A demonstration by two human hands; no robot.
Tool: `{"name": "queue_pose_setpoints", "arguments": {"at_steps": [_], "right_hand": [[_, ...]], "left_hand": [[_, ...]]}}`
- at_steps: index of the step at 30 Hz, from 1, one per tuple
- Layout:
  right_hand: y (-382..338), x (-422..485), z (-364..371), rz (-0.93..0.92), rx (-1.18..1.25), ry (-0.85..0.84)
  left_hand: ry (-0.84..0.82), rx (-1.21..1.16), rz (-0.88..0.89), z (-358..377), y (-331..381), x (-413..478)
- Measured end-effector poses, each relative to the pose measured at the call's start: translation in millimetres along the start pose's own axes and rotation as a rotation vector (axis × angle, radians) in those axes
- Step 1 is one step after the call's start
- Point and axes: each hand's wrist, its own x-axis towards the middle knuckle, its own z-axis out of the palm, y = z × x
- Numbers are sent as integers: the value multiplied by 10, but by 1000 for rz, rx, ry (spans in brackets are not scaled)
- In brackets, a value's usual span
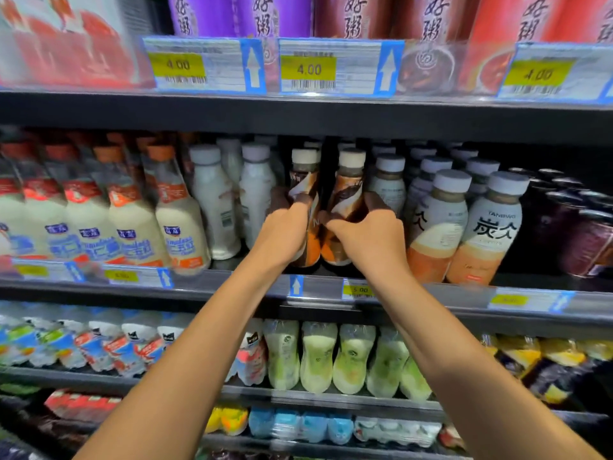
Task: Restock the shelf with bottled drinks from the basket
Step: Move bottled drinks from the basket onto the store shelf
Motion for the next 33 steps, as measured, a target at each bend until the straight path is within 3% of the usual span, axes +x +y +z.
{"name": "queue_pose_setpoints", "arguments": {"at_steps": [6,9,12,16,28,33], "right_hand": [[43,3,96,-17,-69,61],[62,4,98,-47,-137,68],[64,-15,103,-64,-252,61],[36,-33,58,-52,-391,30],[105,-63,9,-71,-415,7],[95,-72,1,-96,-410,-8]], "left_hand": [[-168,3,-117,44,-31,114],[-31,80,-198,168,31,289],[17,70,-152,212,-41,340],[-114,139,-107,122,-141,165],[-181,169,-51,138,-81,55],[-115,134,-49,120,-92,11]]}}
